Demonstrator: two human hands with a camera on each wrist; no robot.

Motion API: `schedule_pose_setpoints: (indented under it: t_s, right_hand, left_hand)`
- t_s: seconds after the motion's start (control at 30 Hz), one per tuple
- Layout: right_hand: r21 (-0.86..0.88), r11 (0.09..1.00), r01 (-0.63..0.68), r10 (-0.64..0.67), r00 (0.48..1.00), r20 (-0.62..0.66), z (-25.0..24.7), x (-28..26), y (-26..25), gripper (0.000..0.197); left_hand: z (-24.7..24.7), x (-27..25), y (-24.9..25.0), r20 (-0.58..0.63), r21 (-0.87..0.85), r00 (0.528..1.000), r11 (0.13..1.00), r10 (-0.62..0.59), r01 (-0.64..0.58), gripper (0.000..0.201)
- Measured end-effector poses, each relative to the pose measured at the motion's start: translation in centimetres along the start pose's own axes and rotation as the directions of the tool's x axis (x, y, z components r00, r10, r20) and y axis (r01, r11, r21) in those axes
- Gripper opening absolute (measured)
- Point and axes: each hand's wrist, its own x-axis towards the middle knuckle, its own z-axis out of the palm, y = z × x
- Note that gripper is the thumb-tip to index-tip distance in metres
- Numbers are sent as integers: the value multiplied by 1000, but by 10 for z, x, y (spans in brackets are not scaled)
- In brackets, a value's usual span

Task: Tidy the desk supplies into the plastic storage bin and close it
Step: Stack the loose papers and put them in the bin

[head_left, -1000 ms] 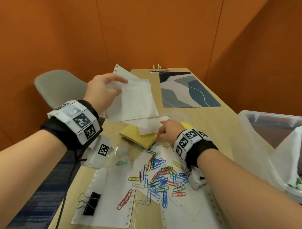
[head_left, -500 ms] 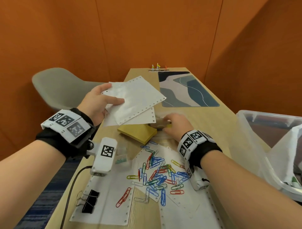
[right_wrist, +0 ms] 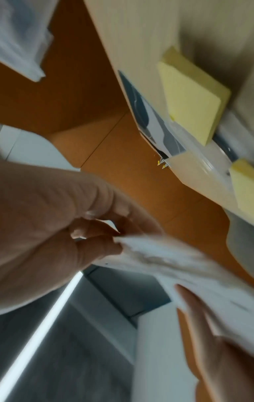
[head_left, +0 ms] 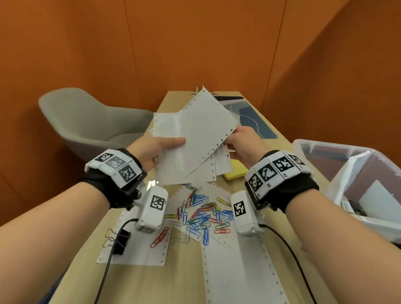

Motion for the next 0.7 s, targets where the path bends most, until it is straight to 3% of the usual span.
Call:
schedule_pose_setpoints:
  t_s: [0.07,0.1,0.13,0.17,0.23,0.27,0.3,0.33,0.43,0.53,0.7]
  right_hand:
    - [-95,993,-76,73,997,-36,-2,-9,5,19]
    - [-232,963,-139,132,990,-48,-3,-14,8,22]
    - [-457,870,-187,181,982,-57,-6,-20,11,27]
    - [-697,690,-193,232,972,-40,-10,-27,14,31]
    - [-942,315,-114,338,941,0,-13,-46,23,40]
    - [-977,200,-70,397,918,15,-15,-54,30,42]
    - [-987,151,-57,444,896,16,-16,-59,38,36]
    - [-991,120,-52,439,899,6,-17,-67,43,30]
    - [-992,95,-78,422,906,-30,-16,-72,51,39]
    - [-979,160,-128,476,879,-37,-15,-74,51,40]
    - [-987,95,-130,392,916,-83,-17,-76,54,42]
  left_hand:
    - [2,-5,-1,-25,33,998,998,60,-59,46]
    - [2,-7,1,-64,37,993,995,96,-93,47]
    - [0,-9,2,-111,27,986,992,128,-126,47]
    - [-1,-13,5,-147,12,978,988,151,-151,47]
    - [-7,-19,8,-179,-16,969,984,172,-178,46]
    - [-9,-22,8,-182,-25,967,983,175,-183,45]
    - [-11,-25,8,-180,-28,968,982,177,-185,45]
    - [-13,-28,7,-171,-28,969,982,178,-186,45]
    - [-15,-34,4,-161,-23,970,982,181,-187,46]
    - [-14,-40,-1,-157,-16,974,986,164,-169,47]
    - [-7,-43,-6,-164,-17,977,990,139,-143,44]
